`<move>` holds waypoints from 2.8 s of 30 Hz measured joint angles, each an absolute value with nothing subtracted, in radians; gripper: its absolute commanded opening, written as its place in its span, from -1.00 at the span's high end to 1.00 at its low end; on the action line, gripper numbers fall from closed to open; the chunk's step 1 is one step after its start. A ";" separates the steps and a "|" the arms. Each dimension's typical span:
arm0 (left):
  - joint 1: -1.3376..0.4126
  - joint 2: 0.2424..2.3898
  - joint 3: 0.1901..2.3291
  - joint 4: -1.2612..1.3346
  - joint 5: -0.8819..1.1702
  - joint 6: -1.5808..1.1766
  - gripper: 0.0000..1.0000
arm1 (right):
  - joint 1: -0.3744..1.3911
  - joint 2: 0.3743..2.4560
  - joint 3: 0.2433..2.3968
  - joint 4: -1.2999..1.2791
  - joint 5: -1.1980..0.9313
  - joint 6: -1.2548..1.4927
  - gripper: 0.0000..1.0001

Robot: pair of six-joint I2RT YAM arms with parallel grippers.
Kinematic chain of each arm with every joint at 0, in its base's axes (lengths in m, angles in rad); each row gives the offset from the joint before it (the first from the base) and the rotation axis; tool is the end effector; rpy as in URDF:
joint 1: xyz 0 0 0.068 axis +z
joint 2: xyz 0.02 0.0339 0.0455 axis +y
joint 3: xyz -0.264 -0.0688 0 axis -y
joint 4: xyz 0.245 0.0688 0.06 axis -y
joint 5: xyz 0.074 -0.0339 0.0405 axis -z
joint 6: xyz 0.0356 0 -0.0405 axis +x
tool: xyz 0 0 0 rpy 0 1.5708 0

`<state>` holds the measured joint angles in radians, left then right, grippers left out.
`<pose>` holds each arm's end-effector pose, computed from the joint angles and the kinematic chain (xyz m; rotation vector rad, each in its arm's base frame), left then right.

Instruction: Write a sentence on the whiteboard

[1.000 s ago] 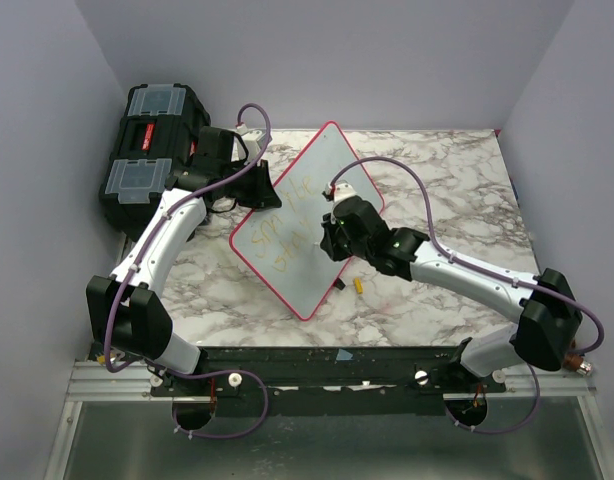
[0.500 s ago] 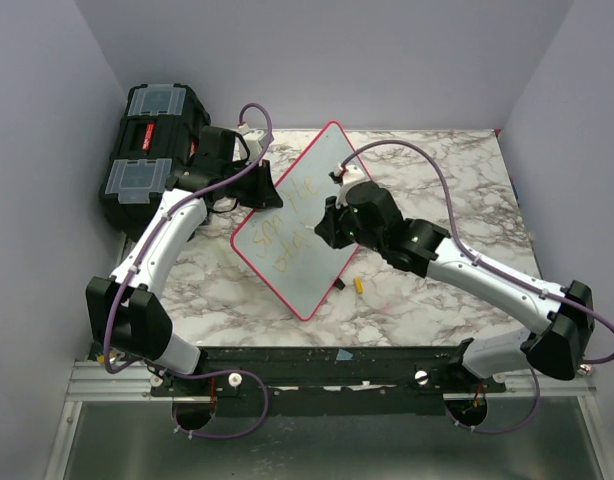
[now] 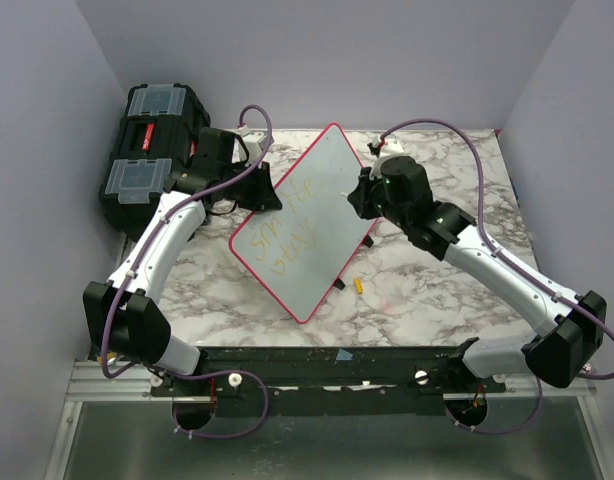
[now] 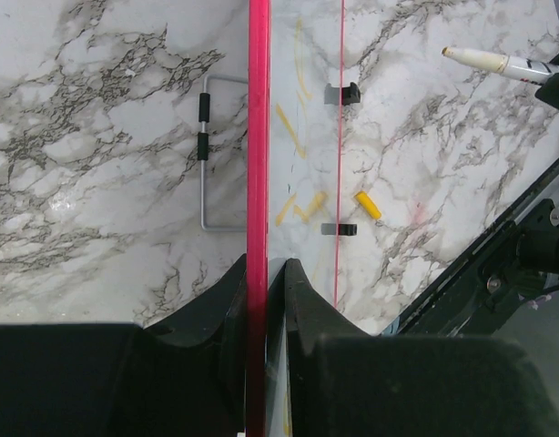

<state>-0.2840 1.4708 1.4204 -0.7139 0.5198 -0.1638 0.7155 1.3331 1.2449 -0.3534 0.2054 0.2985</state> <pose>0.2994 -0.1058 0.3512 0.4054 2.3193 -0.8282 0.2354 0.1950 0.3617 -0.2900 2.0093 0.4405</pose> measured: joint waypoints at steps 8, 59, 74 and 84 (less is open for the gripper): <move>-0.284 1.464 1.420 -0.725 0.520 -0.160 1.00 | 0.652 1.337 1.231 -0.332 0.035 0.276 0.99; -0.282 1.463 1.417 -0.731 0.520 -0.155 1.00 | 0.640 1.512 1.228 -0.271 -0.112 0.269 0.99; -0.281 1.475 1.428 -0.735 0.524 -0.155 1.00 | 0.640 1.480 1.157 -0.282 -0.126 0.288 0.99; -0.282 1.475 1.431 -0.734 0.524 -0.155 1.00 | 0.640 1.472 1.236 -0.324 -0.099 0.287 0.99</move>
<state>-0.2821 1.4750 1.4307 -0.7338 0.5243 -0.1547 0.6395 1.4715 1.2362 -0.3237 -0.0994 0.2874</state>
